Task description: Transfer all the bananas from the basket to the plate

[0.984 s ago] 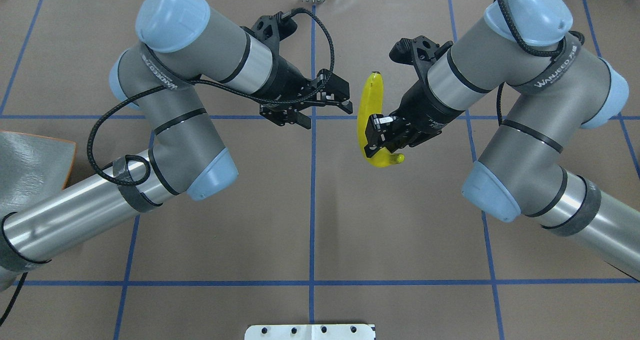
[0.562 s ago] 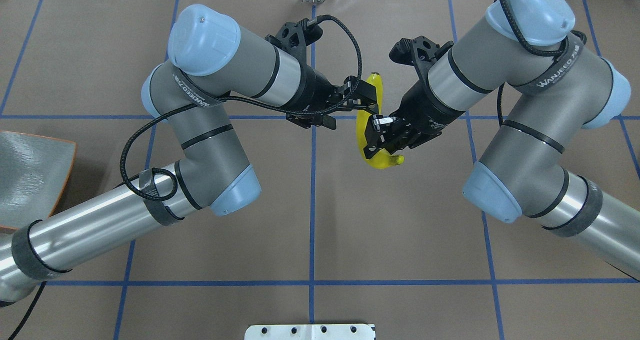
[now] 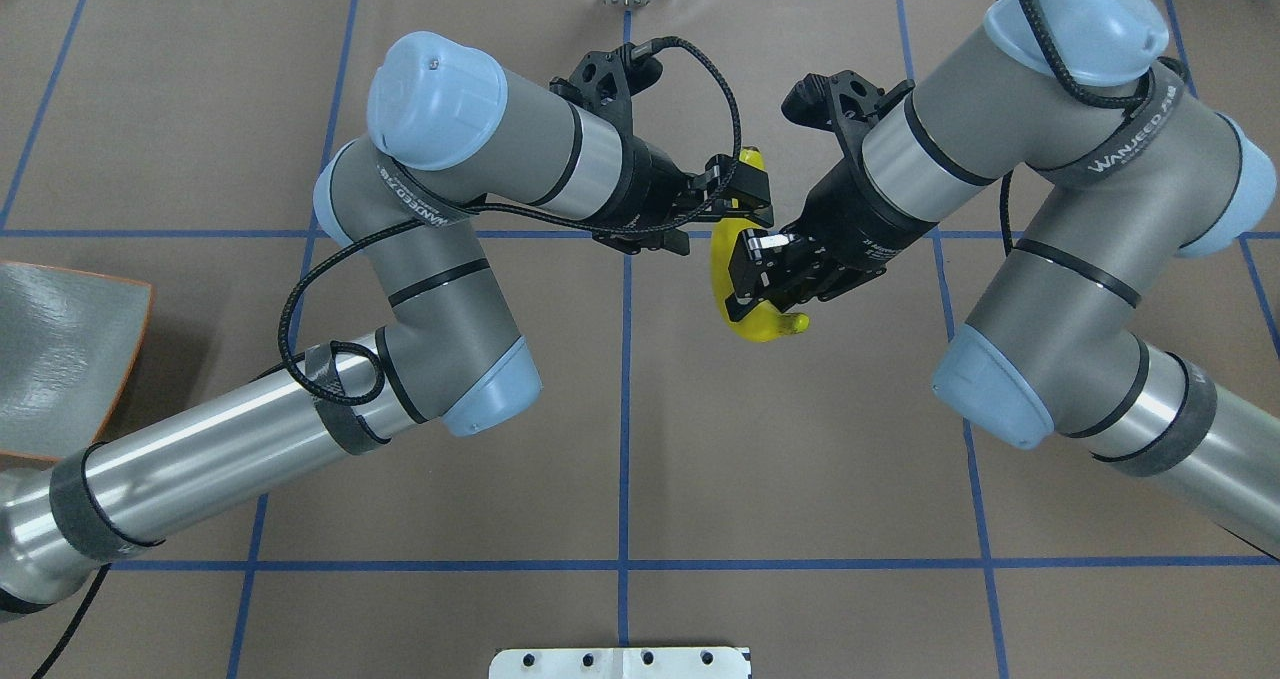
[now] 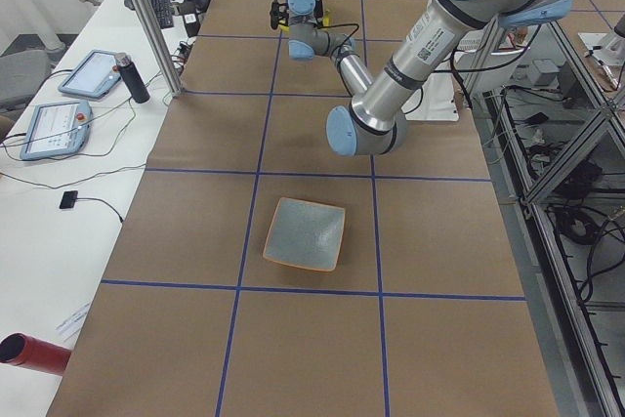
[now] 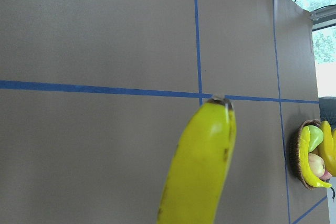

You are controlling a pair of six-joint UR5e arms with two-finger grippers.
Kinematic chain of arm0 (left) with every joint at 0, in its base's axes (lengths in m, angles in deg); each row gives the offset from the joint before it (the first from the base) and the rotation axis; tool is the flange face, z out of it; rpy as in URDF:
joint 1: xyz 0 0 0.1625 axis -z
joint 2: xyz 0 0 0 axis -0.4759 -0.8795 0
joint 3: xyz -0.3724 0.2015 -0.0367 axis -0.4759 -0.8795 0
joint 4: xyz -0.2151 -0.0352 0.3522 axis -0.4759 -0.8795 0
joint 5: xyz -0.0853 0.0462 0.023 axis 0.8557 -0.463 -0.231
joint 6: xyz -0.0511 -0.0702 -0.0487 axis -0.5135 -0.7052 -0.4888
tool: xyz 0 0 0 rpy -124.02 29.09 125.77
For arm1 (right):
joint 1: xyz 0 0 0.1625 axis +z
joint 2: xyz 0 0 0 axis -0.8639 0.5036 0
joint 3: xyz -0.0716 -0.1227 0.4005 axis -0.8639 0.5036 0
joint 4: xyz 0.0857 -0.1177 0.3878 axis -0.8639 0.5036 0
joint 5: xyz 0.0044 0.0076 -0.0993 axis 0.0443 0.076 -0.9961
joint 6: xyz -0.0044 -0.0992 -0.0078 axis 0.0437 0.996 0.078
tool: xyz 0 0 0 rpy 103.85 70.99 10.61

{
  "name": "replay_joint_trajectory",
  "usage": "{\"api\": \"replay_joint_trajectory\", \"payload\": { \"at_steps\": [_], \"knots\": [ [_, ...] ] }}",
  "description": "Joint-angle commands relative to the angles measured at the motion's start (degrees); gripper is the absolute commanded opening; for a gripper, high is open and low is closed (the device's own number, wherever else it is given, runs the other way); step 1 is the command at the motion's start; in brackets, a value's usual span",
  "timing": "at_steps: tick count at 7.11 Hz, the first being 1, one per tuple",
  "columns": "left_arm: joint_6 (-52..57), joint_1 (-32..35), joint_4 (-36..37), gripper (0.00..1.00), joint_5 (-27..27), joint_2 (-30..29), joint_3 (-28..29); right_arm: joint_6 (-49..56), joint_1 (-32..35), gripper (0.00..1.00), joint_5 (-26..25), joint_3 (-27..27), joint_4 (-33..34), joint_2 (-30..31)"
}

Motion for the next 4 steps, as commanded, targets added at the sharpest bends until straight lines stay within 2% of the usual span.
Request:
{"api": "replay_joint_trajectory", "payload": {
  "at_steps": [1, 3, 4],
  "knots": [
    [-0.2, 0.0, 0.0, 1.0, -0.2, -1.0, 1.2, -0.1, 0.0, 0.0, 0.0, 0.0, 0.1, 0.1],
    [-0.2, -0.1, 0.0, 0.94, -0.2, -1.8, 2.2, -0.1, 0.0, 0.0, 0.1, 0.0, 0.1, 0.1],
    [-0.2, -0.1, 0.0, 0.81, -0.2, -1.9, 2.3, -0.1, 0.0, 0.0, 0.1, 0.0, 0.1, 0.1]
  ]
}}
